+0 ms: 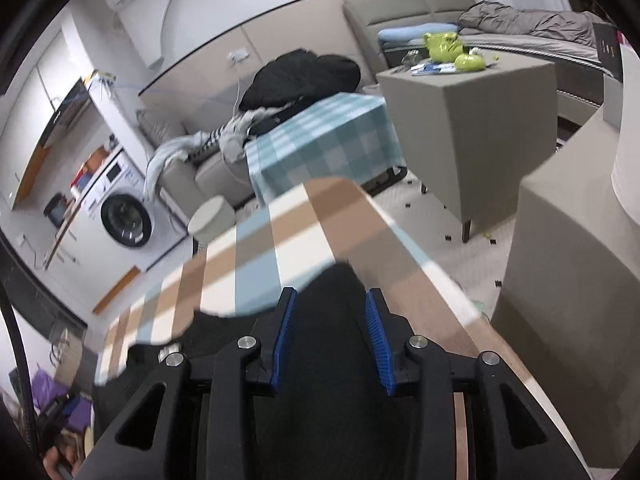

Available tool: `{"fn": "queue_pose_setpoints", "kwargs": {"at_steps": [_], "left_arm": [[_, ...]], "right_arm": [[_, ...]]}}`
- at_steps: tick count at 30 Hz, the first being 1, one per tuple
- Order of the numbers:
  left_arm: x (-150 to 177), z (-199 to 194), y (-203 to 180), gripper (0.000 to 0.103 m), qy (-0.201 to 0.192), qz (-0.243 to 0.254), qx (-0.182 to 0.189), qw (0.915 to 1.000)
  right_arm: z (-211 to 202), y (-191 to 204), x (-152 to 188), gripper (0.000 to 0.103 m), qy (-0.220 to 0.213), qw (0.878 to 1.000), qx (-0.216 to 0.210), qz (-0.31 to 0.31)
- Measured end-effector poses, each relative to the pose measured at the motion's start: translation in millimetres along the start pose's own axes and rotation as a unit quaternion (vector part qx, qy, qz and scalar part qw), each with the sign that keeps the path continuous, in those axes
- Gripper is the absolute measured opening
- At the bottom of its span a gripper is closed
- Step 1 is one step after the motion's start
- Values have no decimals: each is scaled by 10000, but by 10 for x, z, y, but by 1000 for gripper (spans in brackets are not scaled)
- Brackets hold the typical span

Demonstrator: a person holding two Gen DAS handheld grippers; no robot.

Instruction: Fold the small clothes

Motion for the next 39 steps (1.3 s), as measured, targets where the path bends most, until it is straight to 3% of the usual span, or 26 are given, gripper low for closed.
{"fn": "queue_pose_setpoints", "kwargs": {"at_steps": [5,7,10,14,17,25,33,39], "left_arm": [[298,-228,34,55,175,216,45,9996],[418,-351,32,60,165,310,30,9994],[616,-579,-2,64,128,533,32,9985],[863,-886,-69,71,88,794,34,9968],[1074,-1120,-128,78,71,945,73,9955],[1487,-1478,-202,79,129,1090,71,9939],[1776,-1720,-128,81,177,1097,-59,9938],[1969,-1792,71,81,325,950,-159,9948]], "right_arm": [[-54,0,326,41,567,9980,-292,5],[-143,96,552,42,779,9958,-433,-204],[-295,226,792,51,973,9928,-490,-495],[-638,398,1027,57,925,9881,-427,-1149],[-879,494,1127,73,796,9844,-408,-1512],[-1338,611,1373,88,730,9735,-462,-2115],[-1443,463,1599,90,882,9750,-566,-1960],[-1576,25,1676,90,966,9843,-561,-1366]]}}
Point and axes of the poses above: each gripper's, at about its wrist camera, not at the fingertips, and z roughly the way its jaws point, y to its left, x to its underside, the point moved 9 cm from there along z, roughly the way its jaws point, and after that the axes turned 5 degrees about -z, right-handed, at the moved point
